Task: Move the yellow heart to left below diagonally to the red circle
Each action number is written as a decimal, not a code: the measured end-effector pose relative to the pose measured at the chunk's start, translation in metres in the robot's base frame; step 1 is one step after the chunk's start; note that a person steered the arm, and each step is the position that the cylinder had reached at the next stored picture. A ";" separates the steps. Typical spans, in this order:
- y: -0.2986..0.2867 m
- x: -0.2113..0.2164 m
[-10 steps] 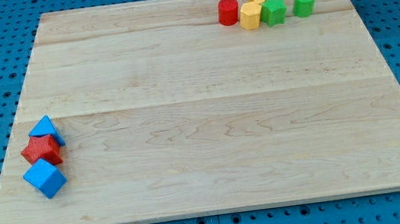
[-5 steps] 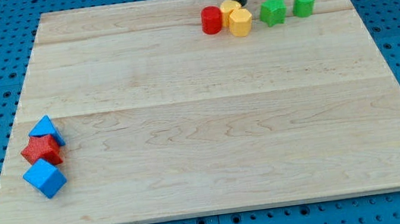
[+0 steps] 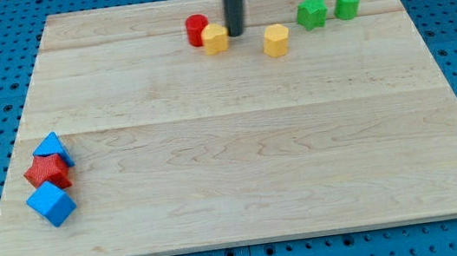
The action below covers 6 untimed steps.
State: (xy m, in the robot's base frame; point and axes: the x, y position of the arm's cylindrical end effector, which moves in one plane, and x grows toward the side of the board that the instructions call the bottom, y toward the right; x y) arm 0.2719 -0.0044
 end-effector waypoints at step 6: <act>-0.159 0.117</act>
